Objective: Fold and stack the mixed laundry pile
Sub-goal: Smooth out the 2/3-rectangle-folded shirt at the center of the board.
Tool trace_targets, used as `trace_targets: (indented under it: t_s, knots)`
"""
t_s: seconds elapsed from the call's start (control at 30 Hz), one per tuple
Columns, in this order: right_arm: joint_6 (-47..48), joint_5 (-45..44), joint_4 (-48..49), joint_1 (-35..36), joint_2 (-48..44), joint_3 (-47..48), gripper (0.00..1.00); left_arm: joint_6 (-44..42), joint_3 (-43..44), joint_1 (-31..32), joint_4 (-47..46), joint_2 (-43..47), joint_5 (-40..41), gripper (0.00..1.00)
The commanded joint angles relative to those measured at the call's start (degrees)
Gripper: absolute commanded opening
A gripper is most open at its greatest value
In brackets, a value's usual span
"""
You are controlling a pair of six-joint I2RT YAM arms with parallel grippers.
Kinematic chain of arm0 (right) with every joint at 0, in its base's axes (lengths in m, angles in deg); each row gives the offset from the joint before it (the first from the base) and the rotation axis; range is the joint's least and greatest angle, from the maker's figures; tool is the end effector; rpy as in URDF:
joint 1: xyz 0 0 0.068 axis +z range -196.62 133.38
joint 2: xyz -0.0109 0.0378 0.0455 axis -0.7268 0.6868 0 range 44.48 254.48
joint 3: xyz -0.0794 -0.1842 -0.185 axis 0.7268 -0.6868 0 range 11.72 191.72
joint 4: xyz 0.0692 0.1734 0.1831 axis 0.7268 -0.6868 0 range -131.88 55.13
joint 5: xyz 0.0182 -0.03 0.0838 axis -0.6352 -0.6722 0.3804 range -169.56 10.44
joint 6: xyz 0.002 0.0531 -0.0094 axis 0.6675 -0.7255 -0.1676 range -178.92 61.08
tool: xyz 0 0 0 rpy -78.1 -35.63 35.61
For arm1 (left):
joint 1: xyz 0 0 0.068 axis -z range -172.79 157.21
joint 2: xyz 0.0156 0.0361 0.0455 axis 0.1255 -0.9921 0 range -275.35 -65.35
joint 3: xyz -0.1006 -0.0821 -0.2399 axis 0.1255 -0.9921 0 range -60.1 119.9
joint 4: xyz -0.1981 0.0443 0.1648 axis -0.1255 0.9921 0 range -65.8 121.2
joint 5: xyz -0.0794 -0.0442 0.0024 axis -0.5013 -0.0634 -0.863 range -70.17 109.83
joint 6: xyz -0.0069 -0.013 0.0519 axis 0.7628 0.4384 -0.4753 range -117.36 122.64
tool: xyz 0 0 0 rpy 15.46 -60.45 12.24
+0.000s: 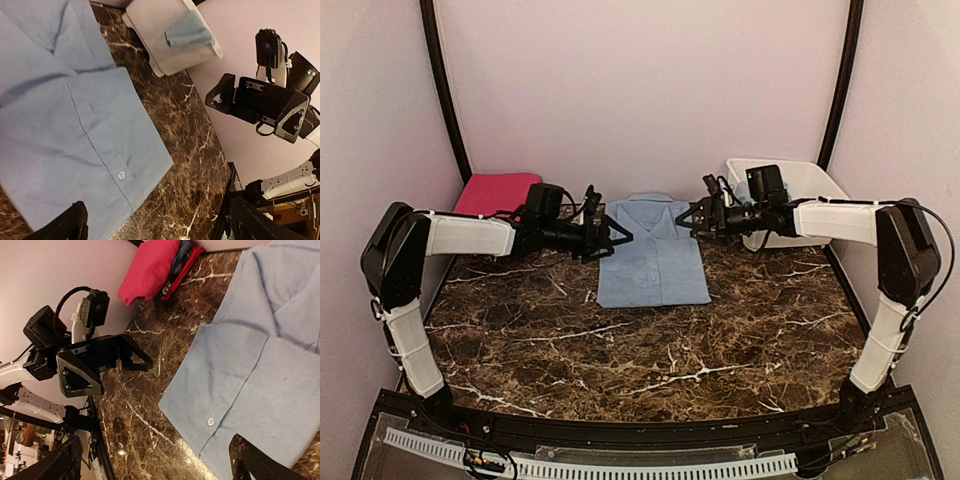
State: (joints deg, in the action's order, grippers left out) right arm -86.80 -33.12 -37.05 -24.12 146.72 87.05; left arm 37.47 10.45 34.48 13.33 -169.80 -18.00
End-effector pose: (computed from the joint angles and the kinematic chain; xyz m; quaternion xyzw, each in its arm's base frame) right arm 0.3668 0.1799 0.2663 -0.1625 0.8006 0.5059 0.2769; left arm 0.3604 -0.2104 0.2423 0.1264 0.7991 -0.5008 0.3077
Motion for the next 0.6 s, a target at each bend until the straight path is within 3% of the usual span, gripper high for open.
trace_targets:
  t_s: [0.0,0.17,0.4,0.57]
  knots:
    - [-11.0,9.6,14.8,3.1,4.2,-6.5,0.99,8.8,-3.3,4.1,-11.5,-3.6,-8.4,0.99]
    - [-12.9,10.5,17.3,6.4,9.4,-8.1,0.99,14.1,-4.9,5.7,-20.2,-9.9,-10.6,0.99]
    - [-11.5,9.8,17.5,4.8,20.7,-7.7,0.98,16.1,-5.5,4.6,-21.1,-17.3,-7.6,0.99]
    - [-11.4,8.4,18.7,3.6,22.5,-11.8,0.98,16.9,-10.3,3.5,-23.4,-18.9,-5.4,0.99]
